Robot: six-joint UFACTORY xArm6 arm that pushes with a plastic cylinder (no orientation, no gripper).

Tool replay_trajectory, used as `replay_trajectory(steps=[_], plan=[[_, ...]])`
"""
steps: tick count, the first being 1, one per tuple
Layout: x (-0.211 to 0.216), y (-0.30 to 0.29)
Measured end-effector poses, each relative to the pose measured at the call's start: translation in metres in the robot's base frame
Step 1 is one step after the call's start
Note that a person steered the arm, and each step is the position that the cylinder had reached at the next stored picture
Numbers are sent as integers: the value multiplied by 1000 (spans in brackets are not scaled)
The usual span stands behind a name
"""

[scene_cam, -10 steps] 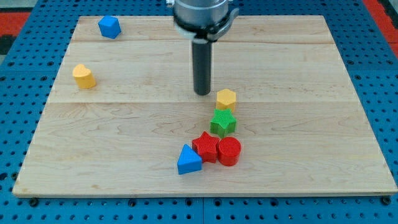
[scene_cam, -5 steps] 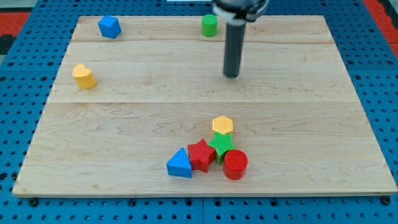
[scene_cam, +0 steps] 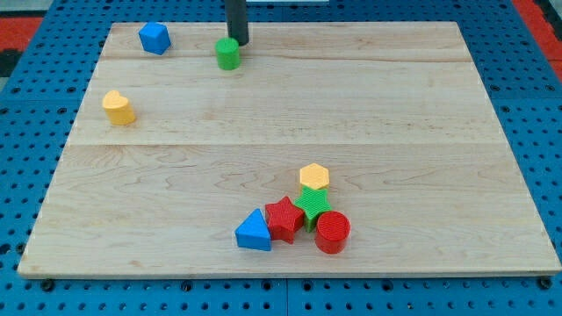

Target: Slide green circle into the group of blocks

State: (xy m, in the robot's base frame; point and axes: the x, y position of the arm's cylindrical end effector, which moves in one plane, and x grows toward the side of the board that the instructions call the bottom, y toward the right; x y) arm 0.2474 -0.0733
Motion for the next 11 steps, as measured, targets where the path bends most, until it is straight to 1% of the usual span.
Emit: replay_trajectory(steps=[1,2,3,4,6,7,8,9,10,11], plan=[[-9,-13],[-23,-14],[23,-32],[63,-9],[122,-15],[122,-56],[155,-51],[150,-15],[123,-14],[195,52]])
